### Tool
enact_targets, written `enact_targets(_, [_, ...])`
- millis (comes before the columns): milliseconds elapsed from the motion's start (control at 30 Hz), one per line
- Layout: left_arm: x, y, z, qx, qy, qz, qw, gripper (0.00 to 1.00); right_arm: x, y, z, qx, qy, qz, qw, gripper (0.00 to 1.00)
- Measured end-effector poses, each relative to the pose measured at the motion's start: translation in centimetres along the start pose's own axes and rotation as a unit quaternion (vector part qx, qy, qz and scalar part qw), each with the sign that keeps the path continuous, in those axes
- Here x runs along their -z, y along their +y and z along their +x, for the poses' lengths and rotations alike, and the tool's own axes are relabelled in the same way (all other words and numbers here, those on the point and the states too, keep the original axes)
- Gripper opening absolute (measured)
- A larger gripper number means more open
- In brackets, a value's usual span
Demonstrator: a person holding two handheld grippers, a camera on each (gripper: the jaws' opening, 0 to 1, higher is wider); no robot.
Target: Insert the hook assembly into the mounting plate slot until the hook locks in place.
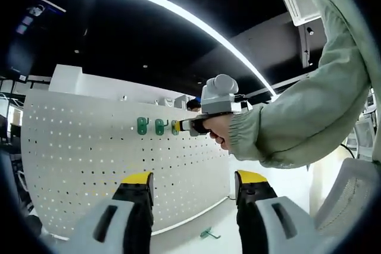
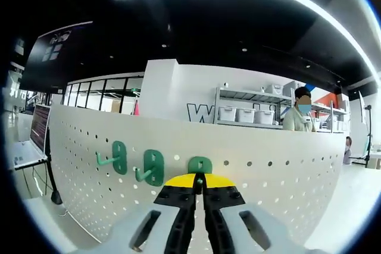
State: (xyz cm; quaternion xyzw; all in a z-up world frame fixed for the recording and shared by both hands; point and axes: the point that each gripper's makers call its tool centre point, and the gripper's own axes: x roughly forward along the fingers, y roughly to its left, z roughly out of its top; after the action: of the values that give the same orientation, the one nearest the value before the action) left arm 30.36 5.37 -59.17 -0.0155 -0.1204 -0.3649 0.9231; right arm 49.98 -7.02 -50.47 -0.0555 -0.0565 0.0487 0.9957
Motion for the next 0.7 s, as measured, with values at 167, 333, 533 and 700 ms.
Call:
enact_targets(167, [0.06,-0.16,0.02,0.003,0.001,0.002,1.0,0.57,-0.01,-0.07,-0.01,-0.002,-0.001,0.004,1.0,0.01])
enact_targets(333, [0.14,0.03,-0.02,0.0,0.002,0.001,1.0,0.57,-0.04,-0.16,-0.14,-0.001,-0.006,-0.007,1.0,0.02])
enact_targets(533, [0.2,0.08,-0.01,-0.001,0.004,0.001,1.0,0.57,-0.15,-0.2,-0.27,-0.005,-0.007,-0.015,0.9998,0.06])
enact_targets(700, [0.28,0.08,-0.02,-0.001,0.005,0.003,1.0,0.57,-0.11,-0.35,-0.43,-0.003,-0.009,-0.016,0.9998,0.12])
